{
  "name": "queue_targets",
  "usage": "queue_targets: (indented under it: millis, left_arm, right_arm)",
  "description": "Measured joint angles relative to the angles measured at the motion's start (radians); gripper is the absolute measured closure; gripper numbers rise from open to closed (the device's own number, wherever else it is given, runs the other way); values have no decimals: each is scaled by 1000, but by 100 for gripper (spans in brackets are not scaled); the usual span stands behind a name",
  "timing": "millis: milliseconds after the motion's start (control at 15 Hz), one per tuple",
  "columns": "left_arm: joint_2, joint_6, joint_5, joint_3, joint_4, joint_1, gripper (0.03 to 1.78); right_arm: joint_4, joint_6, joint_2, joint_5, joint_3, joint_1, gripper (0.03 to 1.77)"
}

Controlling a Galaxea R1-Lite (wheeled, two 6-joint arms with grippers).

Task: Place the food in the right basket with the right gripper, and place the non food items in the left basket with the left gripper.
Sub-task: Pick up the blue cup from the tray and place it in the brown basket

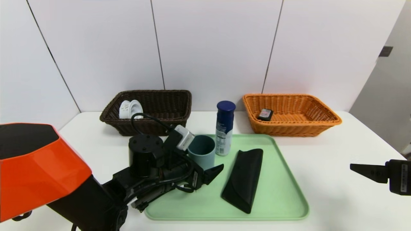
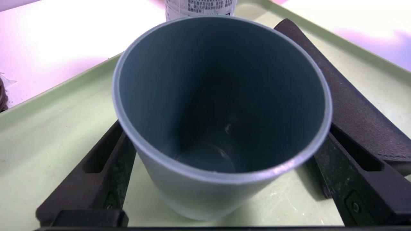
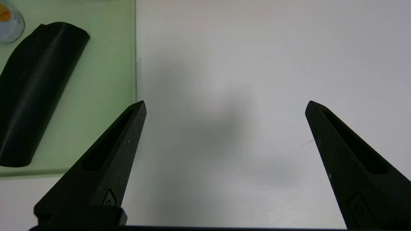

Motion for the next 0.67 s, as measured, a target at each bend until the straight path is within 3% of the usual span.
queue_targets:
  millis: [667]
  left_arm:
    - [28,2,5,-12,-19,1,12]
  right_arm:
    - [-2,-7,-19,0,23,1,9]
